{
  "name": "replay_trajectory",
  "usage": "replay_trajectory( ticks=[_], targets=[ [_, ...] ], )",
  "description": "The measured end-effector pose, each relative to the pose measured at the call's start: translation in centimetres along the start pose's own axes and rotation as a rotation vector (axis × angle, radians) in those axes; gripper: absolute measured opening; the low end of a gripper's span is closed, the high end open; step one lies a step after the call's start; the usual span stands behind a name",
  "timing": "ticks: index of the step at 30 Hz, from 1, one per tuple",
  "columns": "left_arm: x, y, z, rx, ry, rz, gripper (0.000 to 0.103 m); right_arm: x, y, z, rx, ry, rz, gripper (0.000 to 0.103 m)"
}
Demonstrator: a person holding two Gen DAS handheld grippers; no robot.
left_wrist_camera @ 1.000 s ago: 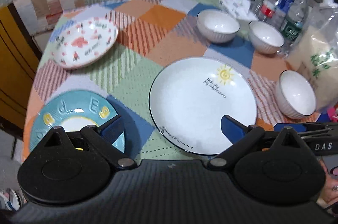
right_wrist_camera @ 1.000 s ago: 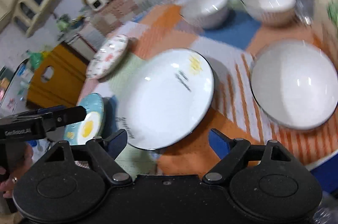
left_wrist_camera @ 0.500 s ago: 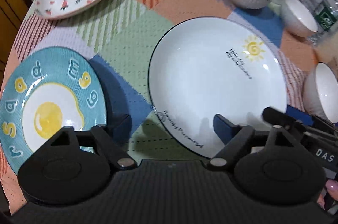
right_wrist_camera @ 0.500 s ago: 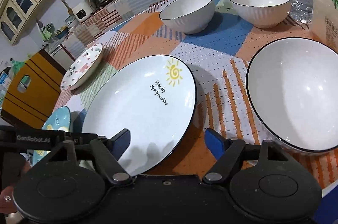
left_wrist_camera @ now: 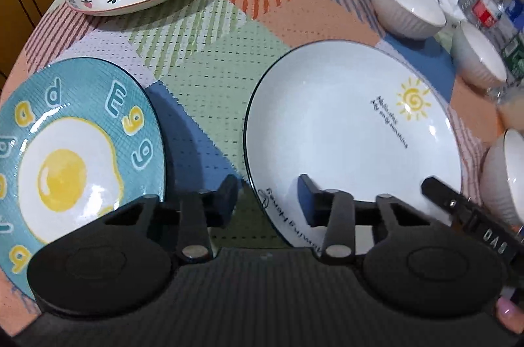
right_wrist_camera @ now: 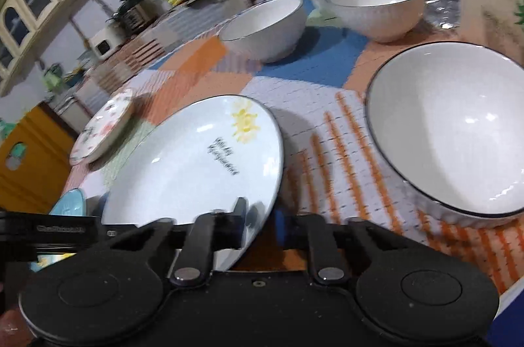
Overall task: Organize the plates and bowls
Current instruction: 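Move the right tool to the white sun plate rim and grasp it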
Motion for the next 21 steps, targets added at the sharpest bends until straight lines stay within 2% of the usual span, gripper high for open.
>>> replay_trajectory(
  ticks=[2,5,7,11,15,18,21],
  targets=[
    [0.2,-0.1,0.0,-0.019,0.022,0.018,0.024,0.0,0.2,-0.1,-0.011,-0.007,0.014,0.019],
    [0.3,-0.4,0.0,0.008,0.036,0.033,0.021,-0.4,-0.3,-0.1,0.022,-0.037,0.028,0.019],
    [0.2,-0.6,0.2,0.02,0.021,0.013,0.021,-0.5,-0.5,-0.2,0.046,-0.043,0.031,0.018],
    [-0.4,-0.4,1.1,-0.016,-0.075,-0.079,0.021,0.4,-0.4,-0.1,0.069,-0.055,0.111,0.019],
    [0.1,-1.6,1.9,-0.004,-0.066,-0.091,0.021,1.1,-0.7,-0.4,0.084,-0.061,0.126,0.019],
    [-0.1,-3.4,2.5,-0.039,-0.072,-0.145,0.021,1.7,-1.7,-0.5,0.073,-0.065,0.143,0.02],
    [0.0,-5.3,3.0,-0.067,-0.07,-0.15,0.021,2.2,-3.5,-0.9,0.056,-0.086,0.146,0.02]
  ],
)
Point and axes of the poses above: each gripper's, at about its wrist camera, not at the fingertips, and z roughly against the way its jaws point, x to its left, y to its underside, the point moved 4 cm from there along -z, roughly the way its jaws point, and after that the axes turned 7 degrees about x, right-handed, at the moved point
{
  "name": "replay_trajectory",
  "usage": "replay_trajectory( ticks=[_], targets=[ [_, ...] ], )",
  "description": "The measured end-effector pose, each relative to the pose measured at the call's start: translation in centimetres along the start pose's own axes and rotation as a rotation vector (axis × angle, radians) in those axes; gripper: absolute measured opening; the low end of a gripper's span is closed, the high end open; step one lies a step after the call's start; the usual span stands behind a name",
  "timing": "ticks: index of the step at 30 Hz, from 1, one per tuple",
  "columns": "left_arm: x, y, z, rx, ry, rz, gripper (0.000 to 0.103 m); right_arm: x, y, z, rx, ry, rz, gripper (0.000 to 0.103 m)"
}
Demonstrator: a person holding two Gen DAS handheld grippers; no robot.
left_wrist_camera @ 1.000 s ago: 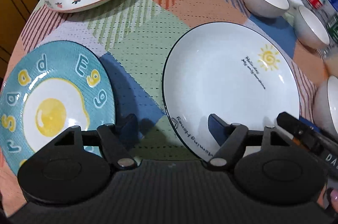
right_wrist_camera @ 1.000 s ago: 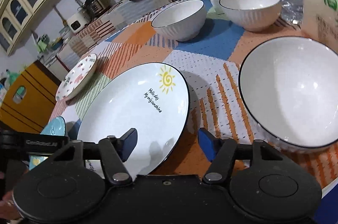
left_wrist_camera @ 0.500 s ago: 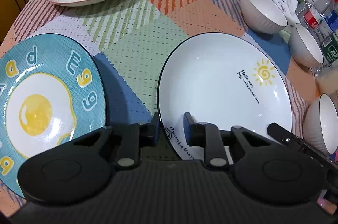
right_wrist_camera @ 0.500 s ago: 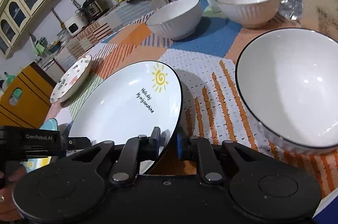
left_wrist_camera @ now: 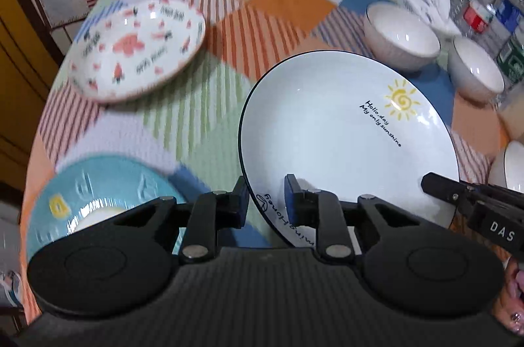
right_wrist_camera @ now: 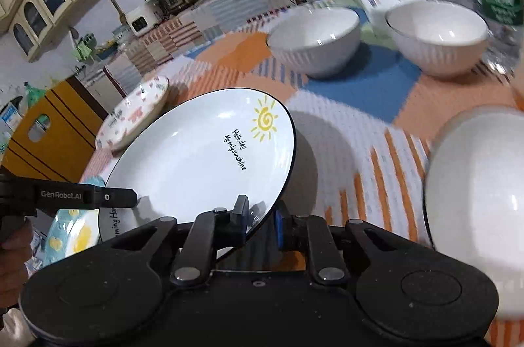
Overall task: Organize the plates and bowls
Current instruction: 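Move the right tool to the white sun plate rim and grasp it, then grasp the blue Egg plate rim with the left tool while right holds sun plate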
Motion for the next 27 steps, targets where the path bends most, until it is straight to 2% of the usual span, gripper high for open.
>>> replay_trajectory(
  ticks=[6,10,20,25,27],
  targets=[
    [1.3,-2.5,-1.3,0.014,0.007,0.043,0.021,0.9,-3.4,-1.5,-0.021,0.002,0.05,0.02],
    [2.1,-2.9,-2.6,0.039,0.011,0.044,0.021,1.1,-4.6,-3.1,0.02,0.011,0.066,0.02],
    [2.6,-2.6,-5.0,0.069,0.042,0.06,0.021,1.0,-4.1,-4.6,0.062,0.036,0.074,0.021],
    [2.8,-2.5,-5.5,0.103,0.066,0.056,0.022,1.4,-3.9,-5.0,0.072,0.102,0.126,0.024],
    [2.9,-2.5,-5.0,0.139,0.06,0.05,0.023,1.5,-3.9,-5.0,0.065,0.116,0.139,0.025]
  ],
)
Point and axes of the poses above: each gripper's, at about its wrist camera, not at the fingertips, and z roughly against the way its jaws point, x to its left, y to its underside, the point moved 4 cm from there along -z, roughly the way its jaws point, and after that the axes turned 7 degrees about x, right-handed, at the moved point
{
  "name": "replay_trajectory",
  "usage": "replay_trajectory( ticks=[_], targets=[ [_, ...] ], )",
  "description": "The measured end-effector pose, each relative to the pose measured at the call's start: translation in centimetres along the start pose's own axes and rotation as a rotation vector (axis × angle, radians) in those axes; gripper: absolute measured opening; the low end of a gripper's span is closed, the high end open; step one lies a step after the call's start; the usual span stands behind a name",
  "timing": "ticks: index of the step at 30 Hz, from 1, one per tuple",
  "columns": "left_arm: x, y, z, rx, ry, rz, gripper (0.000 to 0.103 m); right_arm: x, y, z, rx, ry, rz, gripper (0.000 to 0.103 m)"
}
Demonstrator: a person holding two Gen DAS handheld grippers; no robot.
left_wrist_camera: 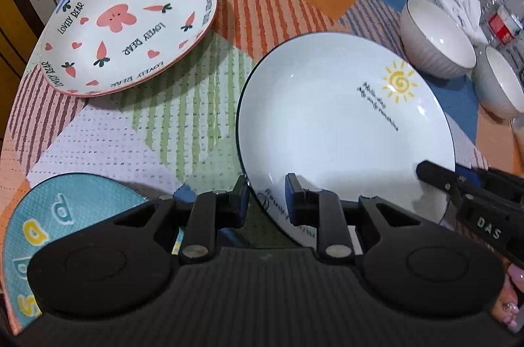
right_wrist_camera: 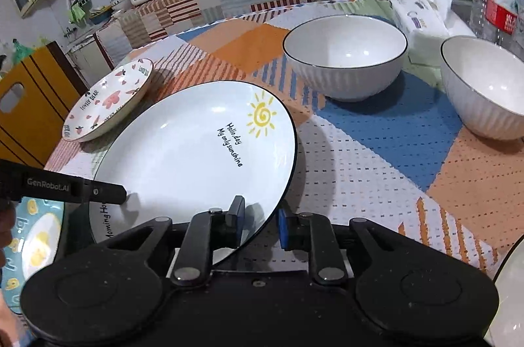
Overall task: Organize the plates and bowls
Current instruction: 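Grasp the blue Egg plate rim with the left tool while right holds sun plate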
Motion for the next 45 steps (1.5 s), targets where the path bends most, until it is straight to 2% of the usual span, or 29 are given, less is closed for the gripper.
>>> replay_trajectory(
  ticks=[2,5,7,12,15,17,19,24,31,34,37,39,42,45],
  targets=[
    [0.3,0.1,2.0,0.019,-0.006,0.005,0.023,0.0,-0.2,0.1,0.008,0.019,-0.005,0.026],
    [0.7,0.7,5.8,-0.011,0.019,-0.016,0.024,0.5,-0.5,1.4,-0.007,0.06,-0.013,0.029],
    [1.1,1.1,7.9,-0.007,0.004,-0.033,0.024,0.9,-0.5,2.5,-0.019,0.068,-0.006,0.03],
    [2.4,2.7,11.6,-0.016,-0.003,-0.065,0.027,3.7,-0.9,6.9,-0.073,0.007,0.069,0.041],
    [3.7,4.0,13.2,-0.009,-0.019,-0.087,0.033,6.1,-1.2,9.4,-0.087,-0.058,0.123,0.051],
    [4.7,4.8,13.9,-0.006,-0.031,-0.098,0.042,8.0,-1.2,10.5,-0.075,-0.099,0.172,0.056],
    [6.3,5.6,14.7,-0.003,-0.033,-0.101,0.047,10.0,-0.9,11.4,-0.063,-0.134,0.239,0.063],
    [11.0,7.3,16.2,-0.017,-0.053,-0.145,0.057,14.7,0.4,11.7,-0.011,-0.212,0.381,0.068],
    [15.4,9.6,14.6,0.017,-0.075,-0.144,0.063,18.4,2.3,8.6,0.087,-0.256,0.523,0.069],
    [16.3,10.3,12.9,0.017,-0.07,-0.12,0.063,18.8,3.1,6.9,0.069,-0.254,0.551,0.069],
    [16.6,10.5,11.7,-0.026,-0.073,-0.124,0.063,19.1,3.9,5.1,0.044,-0.255,0.588,0.069],
    [17.2,10.5,10.7,-0.017,-0.083,-0.105,0.063,19.1,4.2,3.7,0.082,-0.249,0.591,0.069],
    [18.4,10.3,9.1,0.047,-0.048,-0.042,0.063,18.6,4.2,2.0,0.127,-0.254,0.538,0.069],
    [19.3,10.3,7.8,0.066,-0.018,0.004,0.063,18.2,3.9,0.7,0.16,-0.274,0.488,0.069]
  ],
)
Point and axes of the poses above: each gripper's, at about its wrist camera, not at the fingertips, and z roughly against the way its jaws point, x to its left, y to its underside, the point moved 4 cm from there along -z, roughly the way its jaws point, and after that the axes turned 7 degrees about x, right-handed, at the moved point
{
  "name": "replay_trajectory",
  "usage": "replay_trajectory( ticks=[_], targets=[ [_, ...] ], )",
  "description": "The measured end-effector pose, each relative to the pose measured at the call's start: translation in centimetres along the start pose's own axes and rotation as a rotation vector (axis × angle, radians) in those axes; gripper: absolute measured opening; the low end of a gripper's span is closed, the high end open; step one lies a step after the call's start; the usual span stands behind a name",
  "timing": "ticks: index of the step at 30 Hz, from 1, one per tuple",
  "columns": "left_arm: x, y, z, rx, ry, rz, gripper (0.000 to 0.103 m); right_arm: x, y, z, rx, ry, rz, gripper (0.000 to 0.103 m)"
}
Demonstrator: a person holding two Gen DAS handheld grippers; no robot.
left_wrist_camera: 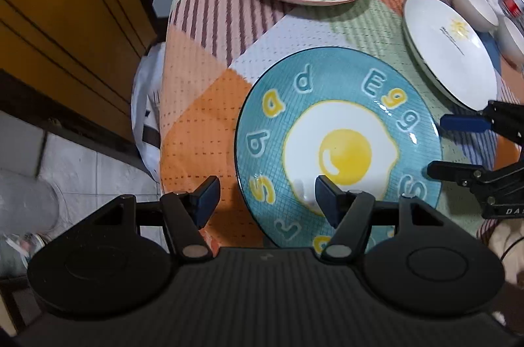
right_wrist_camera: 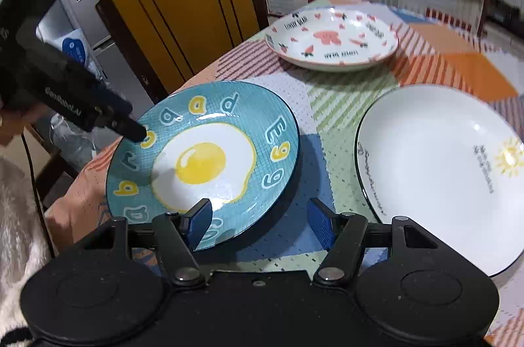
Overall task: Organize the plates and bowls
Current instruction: 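Grasp the blue Egg plate rim with the left tool while right holds sun plate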
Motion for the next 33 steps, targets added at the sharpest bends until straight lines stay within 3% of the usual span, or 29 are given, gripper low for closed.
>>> replay_trajectory(
  ticks=[4,9,12,17,19,20,29,33],
  targets=[
    [0.0,0.3,-0.8,-0.002,-0.013,-0.011,0.058,-1.2,-0.2,-0.9,0.027,-0.056,-0.102,0.069],
    [0.0,0.6,-1.8,0.027,-0.011,-0.003,0.033,-1.8,-0.4,-1.8,0.069,-0.107,-0.155,0.068],
    [0.3,0.8,-2.1,0.033,0.016,0.034,0.027,-1.8,-0.4,-2.3,0.085,-0.145,-0.188,0.06],
    [1.7,0.5,-1.8,0.007,0.048,0.117,0.018,-1.3,-0.4,-2.4,0.074,-0.127,-0.176,0.046],
    [1.4,0.7,-1.8,-0.002,0.036,0.11,0.019,-1.1,-0.3,-2.5,0.067,-0.114,-0.16,0.029],
    [1.1,0.7,-1.8,-0.008,0.023,0.1,0.02,-1.0,-0.3,-2.5,0.064,-0.099,-0.152,0.027],
    [0.2,0.4,-2.1,-0.014,-0.036,0.127,0.027,-1.9,-0.2,-2.7,0.009,-0.123,-0.206,0.026],
    [0.5,0.7,-2.0,-0.02,-0.015,0.142,0.025,-1.8,-0.1,-2.8,0.001,-0.129,-0.177,0.026]
  ],
)
Point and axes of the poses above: each gripper's, at about its wrist camera, not at the fingertips, and z roughly against the way its jaws point, x to its left, y to its underside, the point moved 4 cm from there along -z, roughly the way its jaws point, and after that the axes turned 7 degrees about x, right-handed, at the moved point
